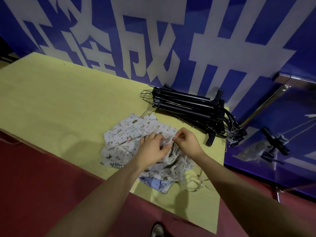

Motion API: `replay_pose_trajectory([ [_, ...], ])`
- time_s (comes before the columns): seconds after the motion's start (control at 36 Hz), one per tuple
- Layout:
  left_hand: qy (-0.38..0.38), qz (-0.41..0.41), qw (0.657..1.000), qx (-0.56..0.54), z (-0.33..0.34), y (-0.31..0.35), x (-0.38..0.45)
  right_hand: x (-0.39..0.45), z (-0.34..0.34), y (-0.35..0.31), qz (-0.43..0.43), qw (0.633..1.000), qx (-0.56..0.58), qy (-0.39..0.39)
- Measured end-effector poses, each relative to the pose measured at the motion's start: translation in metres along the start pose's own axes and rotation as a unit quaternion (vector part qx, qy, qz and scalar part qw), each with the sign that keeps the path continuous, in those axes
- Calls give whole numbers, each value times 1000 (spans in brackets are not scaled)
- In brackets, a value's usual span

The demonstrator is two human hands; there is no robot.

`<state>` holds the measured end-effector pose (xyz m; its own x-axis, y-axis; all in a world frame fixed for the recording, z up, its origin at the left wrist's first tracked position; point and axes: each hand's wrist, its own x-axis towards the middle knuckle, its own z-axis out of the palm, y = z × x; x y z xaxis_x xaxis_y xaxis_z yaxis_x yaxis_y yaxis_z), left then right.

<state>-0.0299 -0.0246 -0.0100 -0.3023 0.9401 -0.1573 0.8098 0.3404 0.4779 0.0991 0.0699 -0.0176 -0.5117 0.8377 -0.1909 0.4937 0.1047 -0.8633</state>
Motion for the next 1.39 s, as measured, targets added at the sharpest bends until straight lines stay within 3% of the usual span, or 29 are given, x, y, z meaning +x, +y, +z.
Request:
replay_pose_trajectory([
  [0.17, 42, 59, 997, -6, -12, 25, 3, 2, -18, -23, -45, 996, 75, 26],
  [0.31, 94, 43, 987, -127, -21, 41, 3, -5, -35, -29, -82, 994, 68, -18],
  [0.5, 169, 66, 979, -97, -38, 46, 3, -14, -44, -21, -61, 997, -42, -37],
  [0.64, 194, 56, 972, -120, -45, 50, 3, -17, -42, -24, -66, 988, -142, 7],
  [0.78, 204, 83, 966, -134, -51, 53, 2, -14, -35, -42, -92, 990, -104, 36],
  [0.89, 208, 85, 965, -139, -59, 54, 1, -11, -35, -55, -103, 994, 28, -3],
  [1.03, 195, 91, 970, -117, -62, 50, -2, -9, -33, -60, -81, 996, 25, 5],
  [1.25, 150, 48, 984, 89, -53, 44, -1, -10, -35, -60, -72, 995, 39, 56],
  [1.39, 172, 12, 984, -36, -54, 44, 4, -9, -42, -69, -103, 989, 83, 66],
])
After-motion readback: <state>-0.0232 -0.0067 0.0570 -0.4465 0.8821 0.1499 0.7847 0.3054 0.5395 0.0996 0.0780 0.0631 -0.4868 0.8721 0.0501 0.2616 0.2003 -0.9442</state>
